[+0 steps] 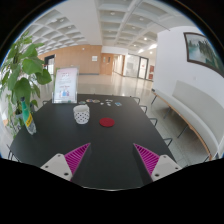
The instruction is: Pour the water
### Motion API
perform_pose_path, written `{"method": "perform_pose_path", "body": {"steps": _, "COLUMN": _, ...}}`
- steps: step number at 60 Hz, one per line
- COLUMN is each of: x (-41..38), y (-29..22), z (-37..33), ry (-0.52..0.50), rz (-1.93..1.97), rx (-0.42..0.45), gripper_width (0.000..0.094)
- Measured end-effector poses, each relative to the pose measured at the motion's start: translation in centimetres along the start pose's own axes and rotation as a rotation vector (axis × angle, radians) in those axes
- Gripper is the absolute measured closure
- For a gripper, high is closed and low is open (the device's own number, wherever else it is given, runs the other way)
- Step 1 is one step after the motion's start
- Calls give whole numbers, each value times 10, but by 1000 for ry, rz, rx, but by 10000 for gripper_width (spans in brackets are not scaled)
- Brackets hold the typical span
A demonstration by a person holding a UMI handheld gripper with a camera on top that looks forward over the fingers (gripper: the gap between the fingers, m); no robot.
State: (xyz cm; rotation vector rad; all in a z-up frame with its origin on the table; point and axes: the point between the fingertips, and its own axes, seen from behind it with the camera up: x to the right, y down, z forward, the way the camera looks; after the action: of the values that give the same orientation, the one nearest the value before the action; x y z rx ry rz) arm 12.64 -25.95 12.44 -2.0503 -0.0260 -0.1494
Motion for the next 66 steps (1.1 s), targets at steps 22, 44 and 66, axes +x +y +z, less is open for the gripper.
{"method": "perform_pose_path", "body": {"steps": 22, "x": -21, "y": 4, "z": -9, "ry": 31, "rz": -41, "rx": 8, "gripper_width": 78}}
{"method": "perform_pose_path", "body": {"steps": 44, "x": -128, "y": 32, "z": -52, "ry": -135, "rz": -30, "rx": 32, "gripper_width": 78}}
{"method": "perform_pose_path", "body": {"steps": 66, "x": -351, "y": 0, "z": -39, "ry": -340, "rz": -58, "rx": 130, "gripper_width": 78}}
